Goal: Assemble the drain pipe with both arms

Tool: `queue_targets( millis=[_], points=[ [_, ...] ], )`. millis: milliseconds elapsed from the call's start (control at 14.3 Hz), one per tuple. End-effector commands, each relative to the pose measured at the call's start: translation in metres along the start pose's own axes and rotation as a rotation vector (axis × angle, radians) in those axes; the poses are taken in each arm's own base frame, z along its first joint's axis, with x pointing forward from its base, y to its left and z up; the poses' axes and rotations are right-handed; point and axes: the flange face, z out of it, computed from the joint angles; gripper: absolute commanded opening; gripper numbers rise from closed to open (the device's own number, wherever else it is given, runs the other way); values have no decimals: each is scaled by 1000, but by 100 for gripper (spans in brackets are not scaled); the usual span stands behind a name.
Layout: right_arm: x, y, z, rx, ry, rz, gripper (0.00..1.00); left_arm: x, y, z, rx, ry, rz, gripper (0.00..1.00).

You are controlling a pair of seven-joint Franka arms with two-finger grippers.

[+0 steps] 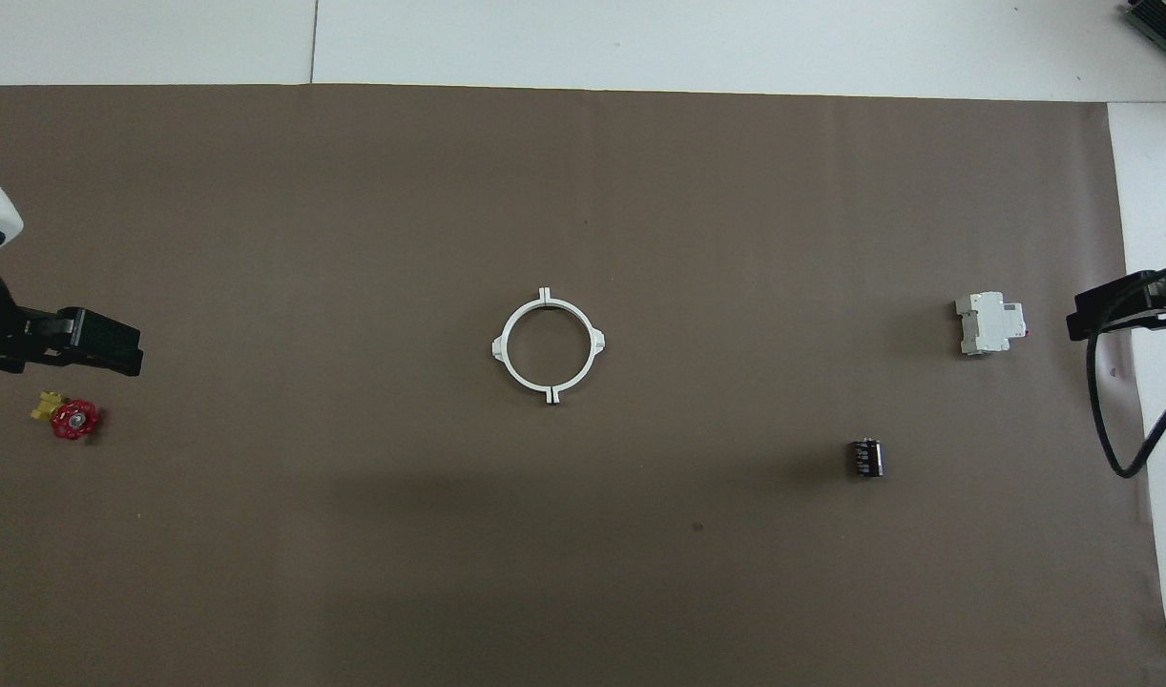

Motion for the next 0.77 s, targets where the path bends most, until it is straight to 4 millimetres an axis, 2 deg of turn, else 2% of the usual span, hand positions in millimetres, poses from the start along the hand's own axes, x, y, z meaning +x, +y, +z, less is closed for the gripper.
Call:
queue_targets(
  millis=[0, 280, 700],
  points=[
    [-5, 0, 0, 20, 18, -4, 100, -4, -1, -6, -14, 1, 3, 100],
    [-5, 0, 0, 20, 20, -4, 100, -5, -2, 4, -15, 38, 0, 100],
    [-5, 0, 0, 20, 20, -4, 100, -5, 2, 4, -14, 32, 5, 100]
  ],
)
